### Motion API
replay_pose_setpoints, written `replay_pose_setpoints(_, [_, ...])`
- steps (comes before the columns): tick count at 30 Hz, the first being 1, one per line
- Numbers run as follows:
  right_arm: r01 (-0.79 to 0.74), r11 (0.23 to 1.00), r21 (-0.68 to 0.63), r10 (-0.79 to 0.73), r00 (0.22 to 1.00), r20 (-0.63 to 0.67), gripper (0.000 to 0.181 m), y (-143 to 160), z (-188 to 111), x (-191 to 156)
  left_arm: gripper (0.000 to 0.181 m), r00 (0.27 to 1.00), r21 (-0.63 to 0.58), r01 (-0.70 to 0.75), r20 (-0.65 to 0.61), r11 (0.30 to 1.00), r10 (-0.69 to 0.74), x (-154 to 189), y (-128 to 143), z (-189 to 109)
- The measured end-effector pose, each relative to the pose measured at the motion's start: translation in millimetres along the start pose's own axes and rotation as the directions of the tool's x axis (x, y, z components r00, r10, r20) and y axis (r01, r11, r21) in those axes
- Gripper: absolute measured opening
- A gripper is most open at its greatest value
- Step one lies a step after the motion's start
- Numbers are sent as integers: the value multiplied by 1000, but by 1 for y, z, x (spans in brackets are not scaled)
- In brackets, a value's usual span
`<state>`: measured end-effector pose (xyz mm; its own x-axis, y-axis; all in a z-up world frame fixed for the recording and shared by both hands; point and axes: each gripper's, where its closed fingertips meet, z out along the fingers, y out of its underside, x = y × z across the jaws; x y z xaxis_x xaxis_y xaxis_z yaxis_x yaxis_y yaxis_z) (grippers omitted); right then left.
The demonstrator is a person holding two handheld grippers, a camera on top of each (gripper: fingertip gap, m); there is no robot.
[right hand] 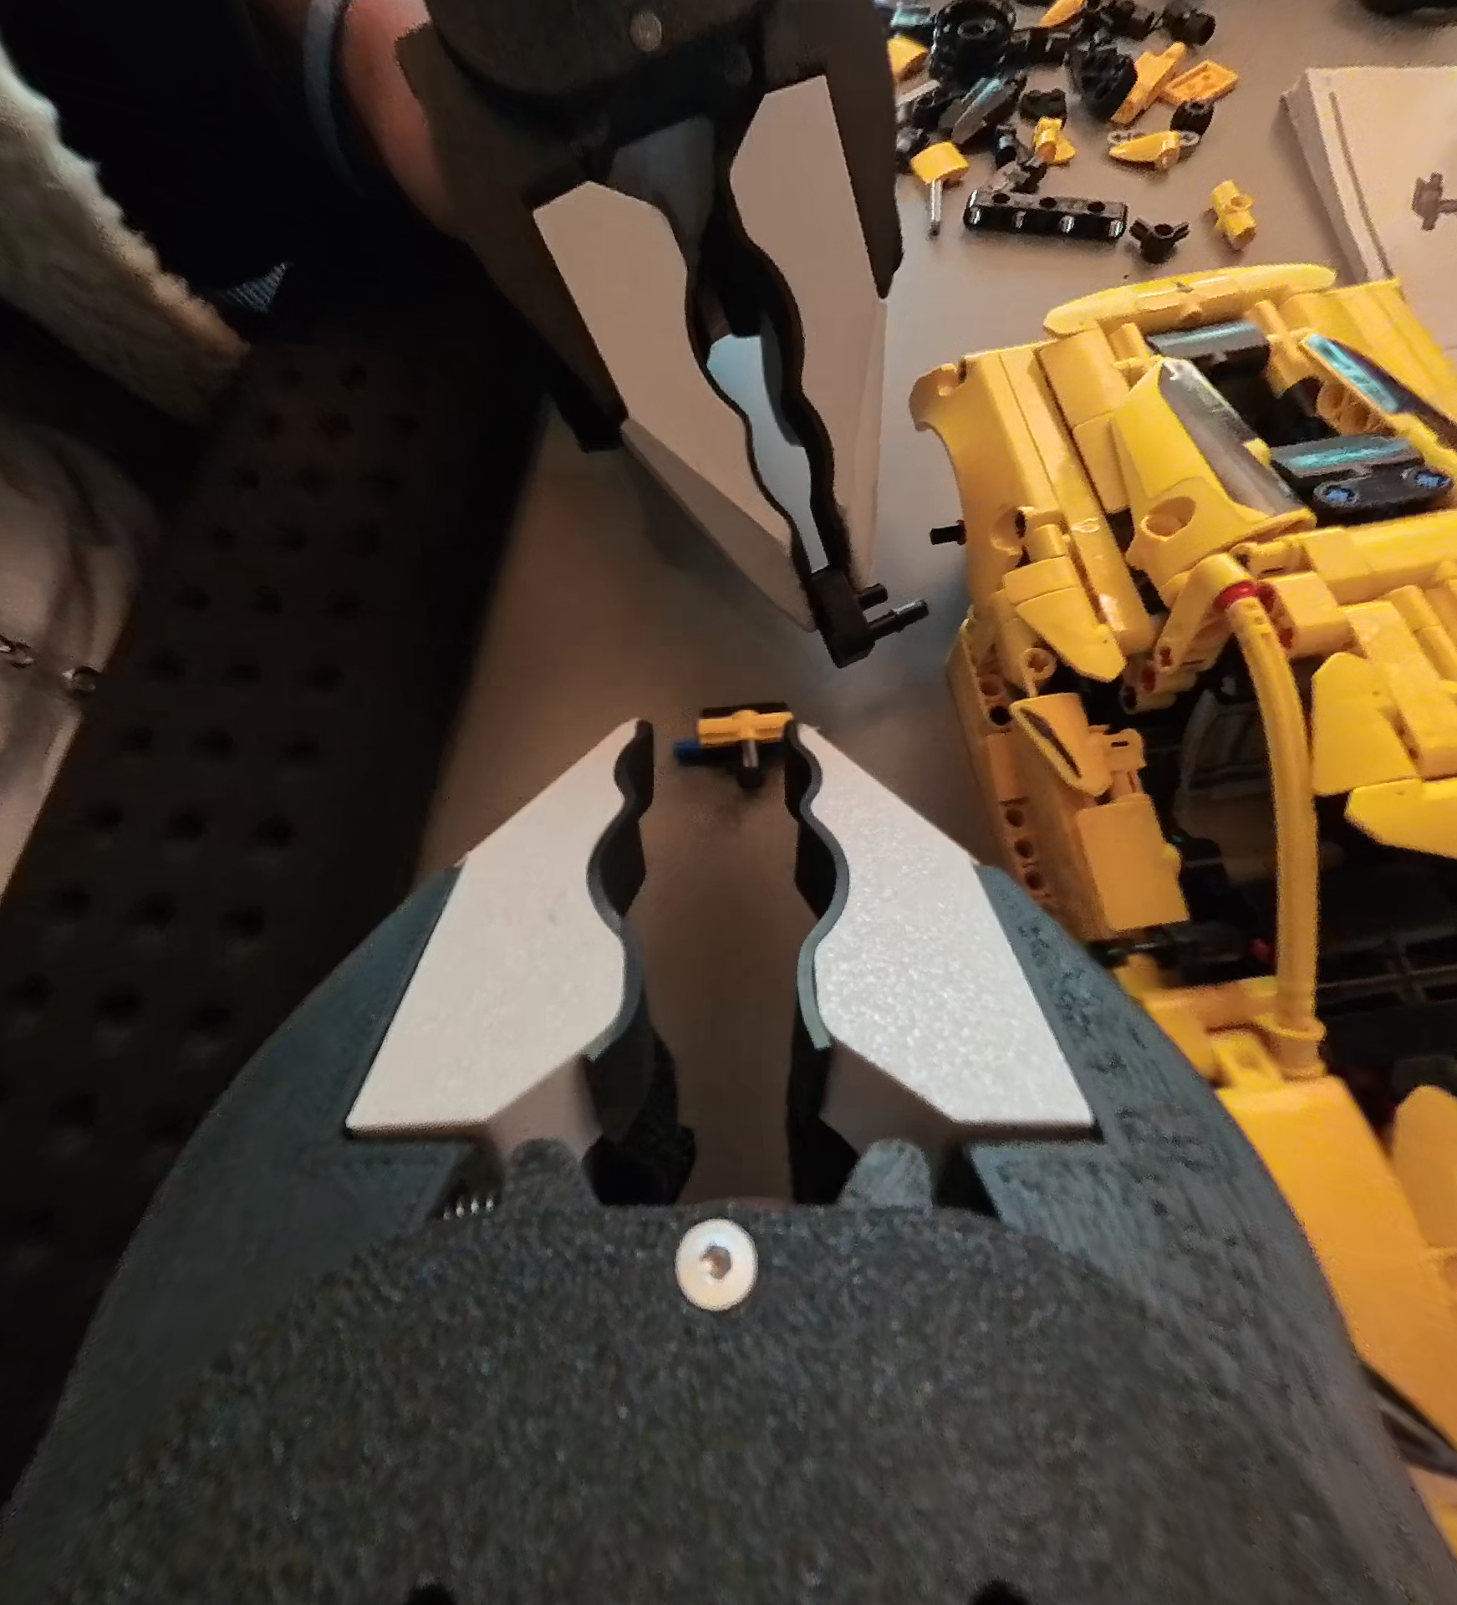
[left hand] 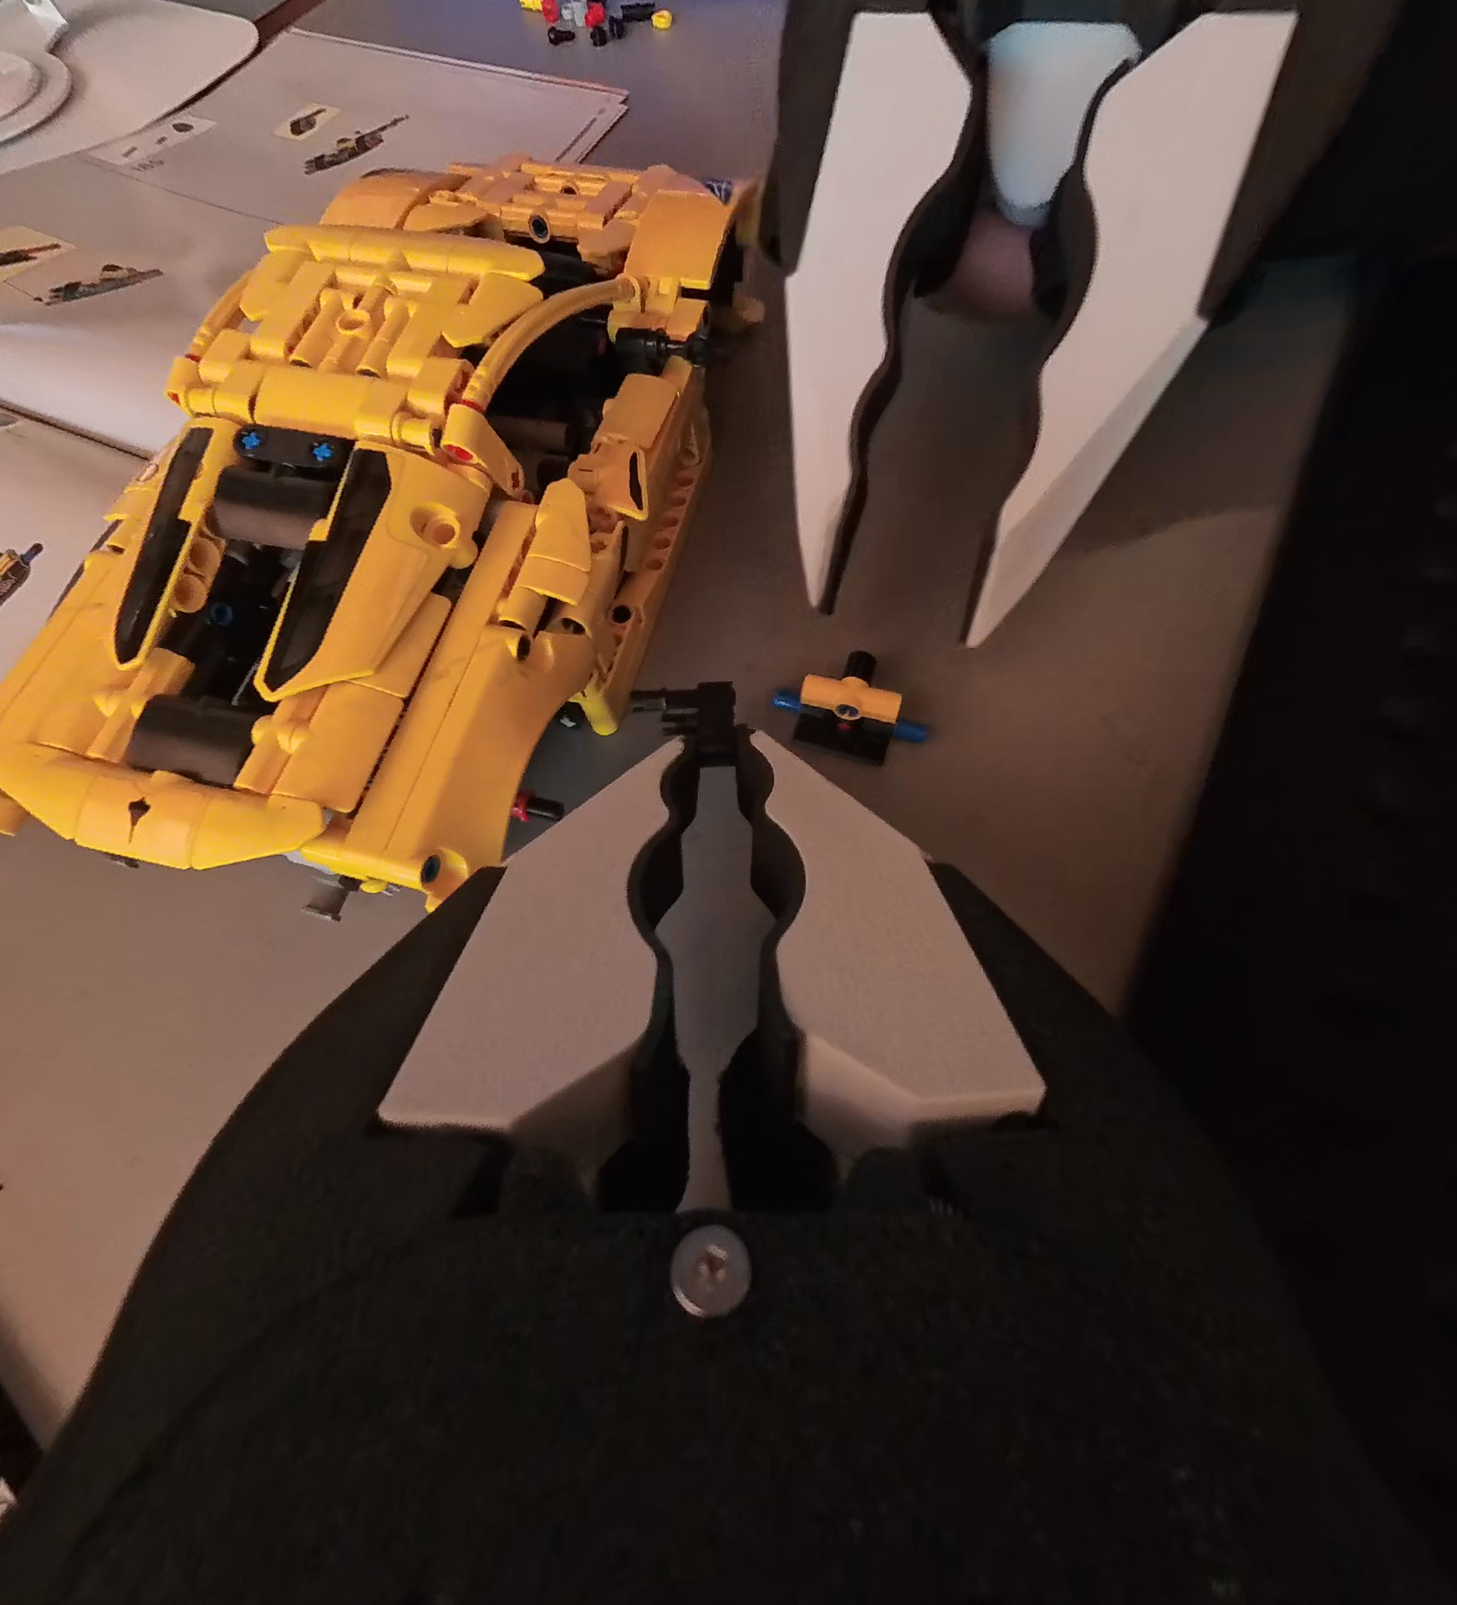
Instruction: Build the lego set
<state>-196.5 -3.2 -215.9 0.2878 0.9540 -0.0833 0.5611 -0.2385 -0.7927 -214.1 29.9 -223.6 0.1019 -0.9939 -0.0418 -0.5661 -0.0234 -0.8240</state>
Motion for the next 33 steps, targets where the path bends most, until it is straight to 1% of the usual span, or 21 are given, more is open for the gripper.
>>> replay_pose_setpoints(4, [-47,998,52,50,997,-59,29,-2,-2,-13,8,1000,7,-7,1,1000,7,1,-1,-2])
replay_pose_setpoints(6, [-69,994,87,79,991,-110,29,-4,-1,-11,8,1000,12,-9,-2,1000,9,1,-2,-2])
replay_pose_setpoints(9, [-114,982,151,139,976,-168,28,-8,-1,-2,8,1000,10,-17,-6,1000,17,3,-2,-2])
replay_pose_setpoints(16, [-149,970,194,192,955,-228,25,-7,-6,22,8,1000,12,-22,-5,1000,22,4,-2,-2])
replay_pose_setpoints(19, [-152,968,201,210,929,-305,21,-5,-12,34,8,1000,13,-14,-5,1000,14,3,-2,-2])
replay_pose_setpoints(24, [-200,953,230,267,912,-313,16,-4,-17,42,8,1000,10,-12,-6,1000,12,3,-2,-1])
replay_pose_setpoints(33, [-194,962,191,248,915,-318,14,1,-12,41,8,1000,10,-10,0,1000,10,1,-1,-2])
